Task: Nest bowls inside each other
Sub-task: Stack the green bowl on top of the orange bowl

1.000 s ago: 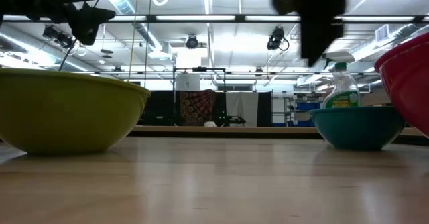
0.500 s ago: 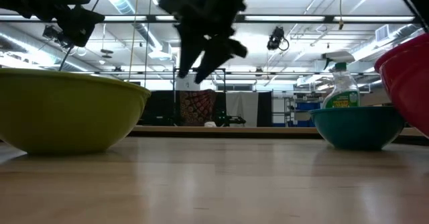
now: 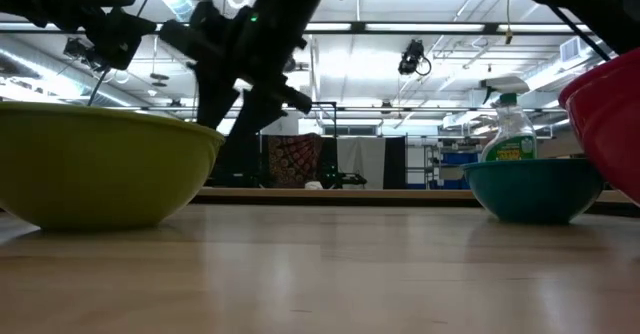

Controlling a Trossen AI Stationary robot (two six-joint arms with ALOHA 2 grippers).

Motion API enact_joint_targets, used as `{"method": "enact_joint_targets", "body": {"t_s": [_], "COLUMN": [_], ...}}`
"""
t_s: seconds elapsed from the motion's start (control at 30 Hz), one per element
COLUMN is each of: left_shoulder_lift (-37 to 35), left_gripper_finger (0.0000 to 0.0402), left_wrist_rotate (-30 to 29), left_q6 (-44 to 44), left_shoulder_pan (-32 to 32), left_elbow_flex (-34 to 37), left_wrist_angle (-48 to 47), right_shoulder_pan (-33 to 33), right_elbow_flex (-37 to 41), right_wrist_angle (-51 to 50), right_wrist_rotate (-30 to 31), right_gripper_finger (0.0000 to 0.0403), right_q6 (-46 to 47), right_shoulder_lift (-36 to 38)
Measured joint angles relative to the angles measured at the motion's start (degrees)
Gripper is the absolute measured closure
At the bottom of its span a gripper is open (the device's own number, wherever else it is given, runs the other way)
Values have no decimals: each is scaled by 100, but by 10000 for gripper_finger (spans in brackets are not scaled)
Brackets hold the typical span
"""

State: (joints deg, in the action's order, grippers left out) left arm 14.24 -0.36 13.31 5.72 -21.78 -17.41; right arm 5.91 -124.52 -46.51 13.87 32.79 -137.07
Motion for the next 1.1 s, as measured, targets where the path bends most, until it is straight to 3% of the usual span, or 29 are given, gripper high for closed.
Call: {"method": "enact_joint_targets", "body": {"t_s": [0.33,0.6,0.9,1.1], "left_shoulder_lift": [0,0,0,0], "left_gripper_finger": [207,207,207,207], "left_wrist_rotate": [0,0,0,0], "left_q6": [-60,-59,-58,-58], "left_shoulder_pan": [0,0,0,0], "left_elbow_flex": [0,2,2,2], "left_wrist_angle": [0,-2,-2,-2], "right_shoulder_pan": [60,65,65,65], "right_elbow_flex": [30,55,60,60], "right_wrist_angle": [186,189,161,185], "right_wrist_rotate": [11,43,-385,-343], "right_gripper_finger": [211,283,380,388], "right_q6": [64,62,1,2], "right_shoulder_lift": [-75,-75,-75,-72]}}
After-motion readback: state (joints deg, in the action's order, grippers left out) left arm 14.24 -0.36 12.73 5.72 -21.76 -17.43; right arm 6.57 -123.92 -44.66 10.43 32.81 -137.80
